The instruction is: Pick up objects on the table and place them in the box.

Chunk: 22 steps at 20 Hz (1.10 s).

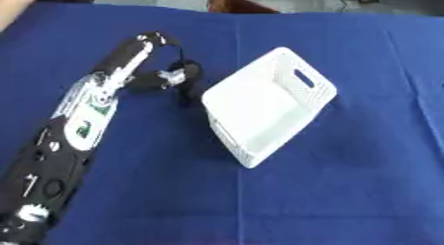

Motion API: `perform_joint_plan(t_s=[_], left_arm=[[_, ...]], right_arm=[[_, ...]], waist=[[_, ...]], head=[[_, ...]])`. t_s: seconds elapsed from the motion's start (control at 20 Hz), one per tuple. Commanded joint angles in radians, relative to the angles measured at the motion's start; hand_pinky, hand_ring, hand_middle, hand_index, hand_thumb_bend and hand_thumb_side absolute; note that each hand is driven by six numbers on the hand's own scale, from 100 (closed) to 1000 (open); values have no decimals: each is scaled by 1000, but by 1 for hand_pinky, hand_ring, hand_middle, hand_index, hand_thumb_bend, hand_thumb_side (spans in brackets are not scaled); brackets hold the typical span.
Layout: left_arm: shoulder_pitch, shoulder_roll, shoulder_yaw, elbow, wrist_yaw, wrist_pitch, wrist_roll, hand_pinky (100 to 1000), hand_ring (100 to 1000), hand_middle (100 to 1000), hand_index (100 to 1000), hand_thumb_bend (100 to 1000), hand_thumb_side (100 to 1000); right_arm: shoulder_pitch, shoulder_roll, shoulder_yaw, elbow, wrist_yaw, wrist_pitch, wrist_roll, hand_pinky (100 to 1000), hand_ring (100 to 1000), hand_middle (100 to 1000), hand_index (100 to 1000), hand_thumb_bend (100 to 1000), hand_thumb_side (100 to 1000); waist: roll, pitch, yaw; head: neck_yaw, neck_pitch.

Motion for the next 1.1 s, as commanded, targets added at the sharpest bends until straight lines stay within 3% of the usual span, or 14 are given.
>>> perform_joint_plan(t_s=[0.05, 1.1], left_arm=[[-26, 2, -1, -1, -6, -7, -1, 795, 845, 812, 857, 595, 883], [-71, -23, -21, 75, -33, -45, -12, 798, 846, 814, 859, 593, 897]], right_arm=[[-11, -14, -5, -8, -8, -4, 0, 740, 632, 771, 891, 100, 863], [-19, -12, -1, -8, -9, -6, 3, 741, 633, 771, 891, 100, 864]], waist=[[-2, -10, -2], [-5, -3, -13]], head=[[4, -1], [11, -1]])
